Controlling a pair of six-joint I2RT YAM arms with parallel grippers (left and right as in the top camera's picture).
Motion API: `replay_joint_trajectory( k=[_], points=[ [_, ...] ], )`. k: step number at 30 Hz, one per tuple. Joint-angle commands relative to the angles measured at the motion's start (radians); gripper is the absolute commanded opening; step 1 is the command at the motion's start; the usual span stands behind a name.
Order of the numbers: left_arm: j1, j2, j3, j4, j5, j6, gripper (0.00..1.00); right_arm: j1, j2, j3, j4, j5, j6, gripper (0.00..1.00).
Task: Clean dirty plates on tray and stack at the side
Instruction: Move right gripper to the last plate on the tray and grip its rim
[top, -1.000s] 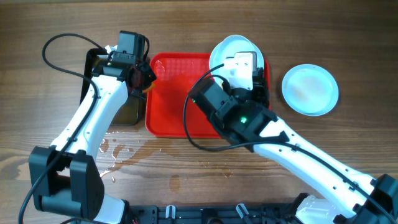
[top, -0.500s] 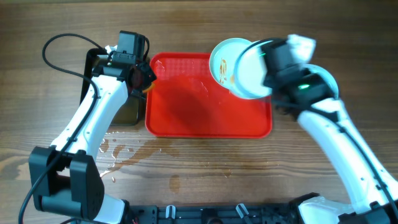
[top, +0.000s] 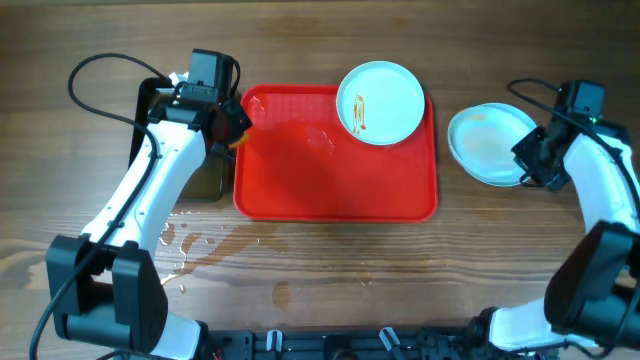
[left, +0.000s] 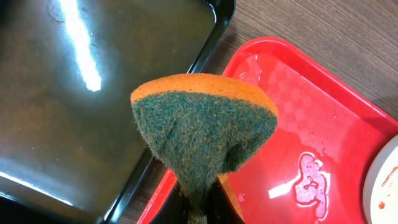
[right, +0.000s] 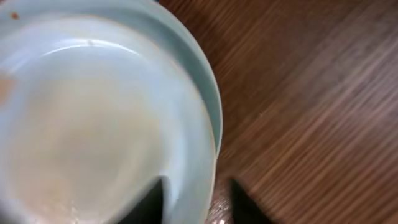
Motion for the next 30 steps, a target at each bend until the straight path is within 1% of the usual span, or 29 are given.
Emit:
replay_joint_trajectory(
  k=[1,3,4,6,8,10,11,13,15,19,21,22,23,24,25,26,30],
  points=[
    [-0.002,-0.003,0.007,0.006,0.009,-0.013,0.04,0.001,0.010,0.029,0.011,-0.059,-0.040,0.48],
    [-0.002,-0.003,0.007,0.006,0.009,-0.012,0.04,0.002,0.003,0.103,-0.026,-0.097,-0.057,0.49],
    [-0.002,-0.003,0.007,0.006,0.009,-0.012,0.04,0.003,-0.003,0.133,-0.031,-0.146,-0.089,0.49],
    [-0.002,-0.003,0.007,0.006,0.009,-0.012,0.04,0.039,-0.007,0.209,-0.024,-0.325,-0.154,0.52],
    [-0.002,-0.003,0.007,0.006,0.008,-0.012,0.04,0.116,-0.007,0.228,0.039,-0.411,-0.152,0.58],
    [-0.002,-0.003,0.007,0.006,0.009,-0.012,0.04,0.224,0.013,0.228,0.086,-0.389,-0.119,0.61],
    [-0.002,-0.003,0.007,0.006,0.009,-0.012,0.04,0.345,0.074,0.228,0.140,-0.267,-0.044,0.64],
    [-0.002,-0.003,0.007,0.006,0.009,-0.012,0.04,0.405,0.142,0.228,0.196,-0.209,-0.011,0.66],
    [-0.002,-0.003,0.007,0.006,0.009,-0.008,0.04,0.435,0.240,0.229,0.274,-0.196,0.012,0.68],
    [-0.002,-0.003,0.007,0.006,0.009,-0.008,0.04,0.436,0.344,0.257,0.286,-0.187,0.011,0.68],
    [-0.002,-0.003,0.007,0.006,0.009,-0.009,0.04,0.436,0.364,0.257,0.285,-0.187,0.011,0.62],
    [-0.003,-0.003,0.007,0.006,0.009,-0.008,0.04,0.436,0.371,0.257,0.282,-0.188,0.011,0.56],
    [-0.004,-0.003,0.007,0.006,0.010,-0.009,0.04,0.437,0.378,0.257,0.274,-0.192,0.011,0.45],
    [-0.006,-0.003,0.007,0.006,0.012,-0.009,0.04,0.441,0.382,0.257,0.260,-0.214,0.011,0.27],
    [-0.011,-0.003,0.007,0.006,0.012,-0.009,0.04,0.445,0.382,0.257,0.241,-0.242,0.005,0.12],
    [-0.014,-0.003,0.007,0.006,0.012,-0.009,0.04,0.453,0.382,0.257,0.208,-0.270,0.004,0.06],
    [-0.035,-0.003,0.007,0.006,0.012,-0.009,0.04,0.517,0.369,0.257,0.006,-0.343,-0.023,0.04]
  ],
)
